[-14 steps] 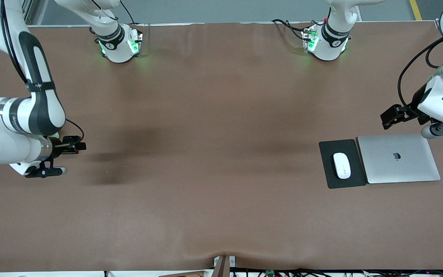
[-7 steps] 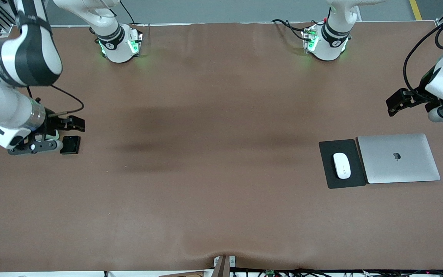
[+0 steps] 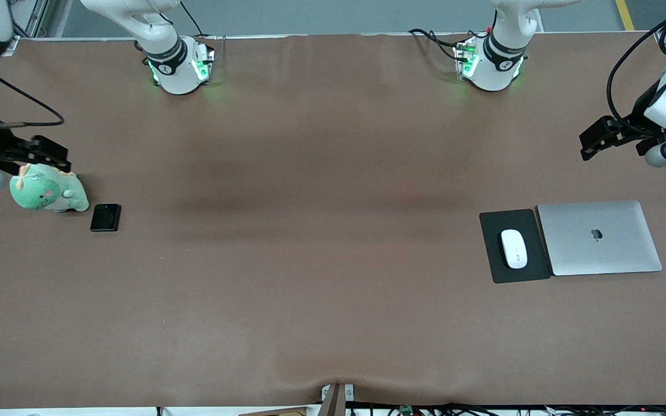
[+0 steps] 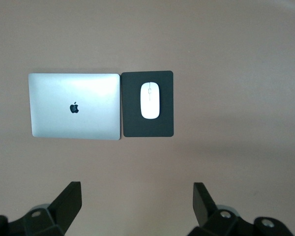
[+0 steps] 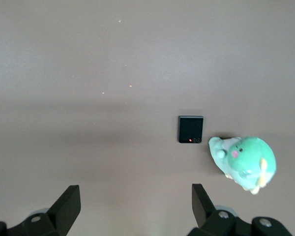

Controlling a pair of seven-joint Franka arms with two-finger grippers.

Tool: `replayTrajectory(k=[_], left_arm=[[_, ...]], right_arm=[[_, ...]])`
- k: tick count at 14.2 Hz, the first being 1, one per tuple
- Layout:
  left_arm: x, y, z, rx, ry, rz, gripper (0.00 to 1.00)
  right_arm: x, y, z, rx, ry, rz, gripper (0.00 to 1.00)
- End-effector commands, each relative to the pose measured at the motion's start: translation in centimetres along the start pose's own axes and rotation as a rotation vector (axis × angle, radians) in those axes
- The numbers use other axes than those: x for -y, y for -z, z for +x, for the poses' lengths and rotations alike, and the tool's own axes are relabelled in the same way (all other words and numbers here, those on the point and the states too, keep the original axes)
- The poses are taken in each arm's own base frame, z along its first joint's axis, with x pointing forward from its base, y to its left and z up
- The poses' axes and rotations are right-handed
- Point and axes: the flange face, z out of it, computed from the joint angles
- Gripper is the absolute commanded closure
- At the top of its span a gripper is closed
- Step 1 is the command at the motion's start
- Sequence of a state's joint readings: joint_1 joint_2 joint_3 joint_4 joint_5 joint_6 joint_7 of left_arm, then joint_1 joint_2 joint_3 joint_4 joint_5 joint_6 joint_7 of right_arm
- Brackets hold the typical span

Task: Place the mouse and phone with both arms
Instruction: 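Open the right gripper and withdraw it from the phone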

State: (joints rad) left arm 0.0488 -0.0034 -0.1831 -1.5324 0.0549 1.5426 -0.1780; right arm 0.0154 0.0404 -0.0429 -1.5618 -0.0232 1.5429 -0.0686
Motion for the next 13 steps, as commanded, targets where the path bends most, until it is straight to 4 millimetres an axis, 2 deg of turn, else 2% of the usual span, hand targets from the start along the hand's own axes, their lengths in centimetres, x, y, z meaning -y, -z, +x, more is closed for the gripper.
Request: replayTrajectory(k=[1, 4, 5, 10, 13], left_arm=[[0.3, 1.3, -1.9, 0.016, -0.013, -0.022, 0.00], [0.4, 1.1, -2.1, 0.046, -0.014, -0.028, 0.00], [0.8, 0.9, -1.9, 0.049, -0.018, -0.028, 0.00], [1.3, 0.8, -2.0, 0.069, -0.041, -0.028, 0.00], [1.4, 0.7, -1.9, 0.069, -0.043, -0.027, 0.00]], right_arm=[[0.0, 1.4, -0.5, -0.006, -0.026, 0.002, 0.00], [-0.1, 2.0, -1.6, 0.015, -0.126, 0.076, 0.00], [-0.7, 2.3, -1.9, 0.013, -0.148, 0.105, 0.00], [-0.7, 3.1, -2.8, 0.009, -0.127, 0.046, 0.00], [-0.6, 2.7, -2.8, 0.017, -0.122, 0.024, 0.00]])
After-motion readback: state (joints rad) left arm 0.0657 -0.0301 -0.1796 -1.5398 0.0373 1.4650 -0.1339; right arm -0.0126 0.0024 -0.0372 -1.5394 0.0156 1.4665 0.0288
